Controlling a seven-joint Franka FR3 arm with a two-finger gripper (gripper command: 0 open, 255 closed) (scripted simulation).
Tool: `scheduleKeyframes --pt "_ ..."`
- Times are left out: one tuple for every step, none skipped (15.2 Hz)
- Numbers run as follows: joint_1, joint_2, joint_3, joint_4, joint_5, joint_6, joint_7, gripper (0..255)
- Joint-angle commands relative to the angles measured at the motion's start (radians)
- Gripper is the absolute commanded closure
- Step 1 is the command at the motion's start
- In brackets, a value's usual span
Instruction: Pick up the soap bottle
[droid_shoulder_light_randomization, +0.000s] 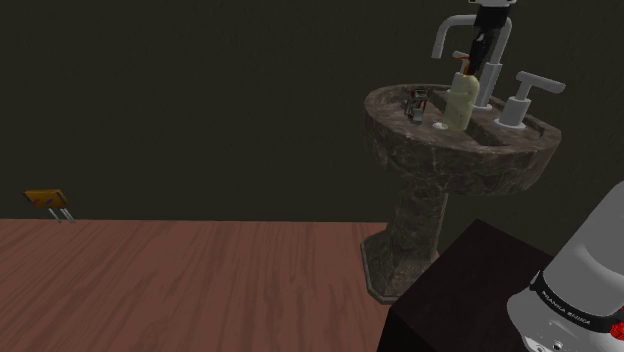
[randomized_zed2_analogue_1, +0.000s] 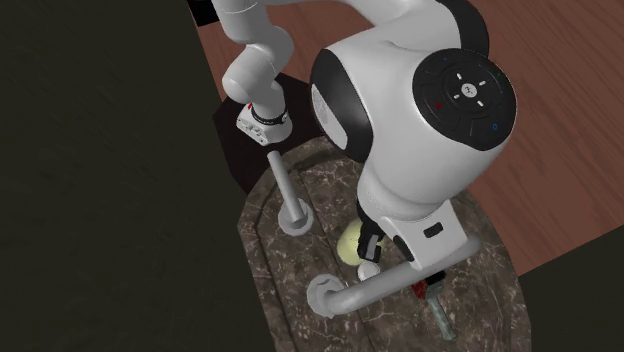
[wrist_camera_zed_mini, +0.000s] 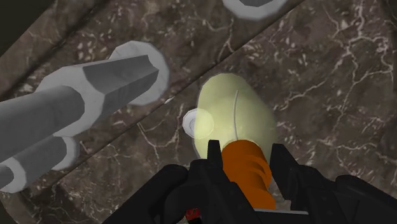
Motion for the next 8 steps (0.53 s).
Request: scheduleKeyframes --pt "0.0 0.007 -0.001 0.033 0.003 -0.027 -0.004 255" --pt "0.0 0.011 -0.002 0.051 0.005 -0.041 -0.006 255" --pt "-0.001 0.015 -0.002 0.069 0.007 -0.055 -0.008 255" --pt "-0.001 0.02 -0.003 0.088 0.01 -0.07 -0.01 255" --pt "-0.001 0.025 -0.004 0.107 0.012 -0.084 -0.012 255" --pt "-0.001 0.03 -0.005 0.126 0.015 -0.099 -0.014 255" --pt "-0.002 0.035 -0.006 0.145 0.017 -0.113 -0.017 255" --pt "-0.003 0.041 -0.007 0.166 0.02 -0.128 -0.019 255"
